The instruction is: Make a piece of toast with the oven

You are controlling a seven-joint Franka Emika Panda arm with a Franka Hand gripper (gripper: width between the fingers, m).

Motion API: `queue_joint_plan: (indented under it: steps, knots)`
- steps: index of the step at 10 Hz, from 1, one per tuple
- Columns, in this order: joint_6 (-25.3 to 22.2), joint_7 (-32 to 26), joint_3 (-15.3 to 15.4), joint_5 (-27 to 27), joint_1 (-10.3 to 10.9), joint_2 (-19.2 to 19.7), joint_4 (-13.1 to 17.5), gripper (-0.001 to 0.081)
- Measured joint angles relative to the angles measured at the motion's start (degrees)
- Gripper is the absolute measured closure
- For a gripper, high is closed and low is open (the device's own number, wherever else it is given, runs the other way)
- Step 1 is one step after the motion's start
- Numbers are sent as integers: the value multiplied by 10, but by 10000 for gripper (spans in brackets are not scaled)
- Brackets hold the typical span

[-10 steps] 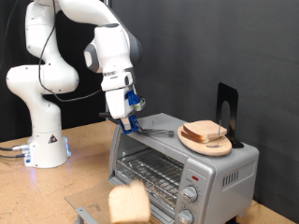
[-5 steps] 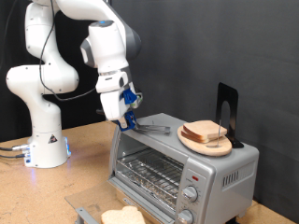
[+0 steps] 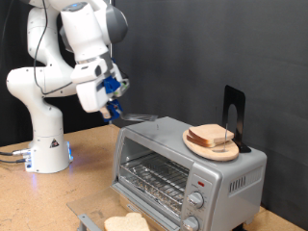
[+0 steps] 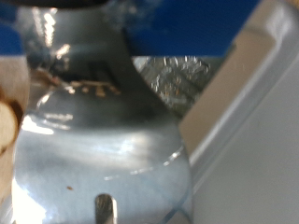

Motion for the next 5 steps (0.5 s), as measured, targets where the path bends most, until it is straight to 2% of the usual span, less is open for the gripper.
queue_joint_plan:
  steps: [1,2,4,5]
  knots:
    - [-51,3,-11,-11,-13,4,17,402]
    - [-33,1,-7,-8,-12,4,13,402]
    - [-26,-118,-12,-31,-6,-5,-4,402]
    - [-23,-180,-20,-61,-7,-12,-15,402]
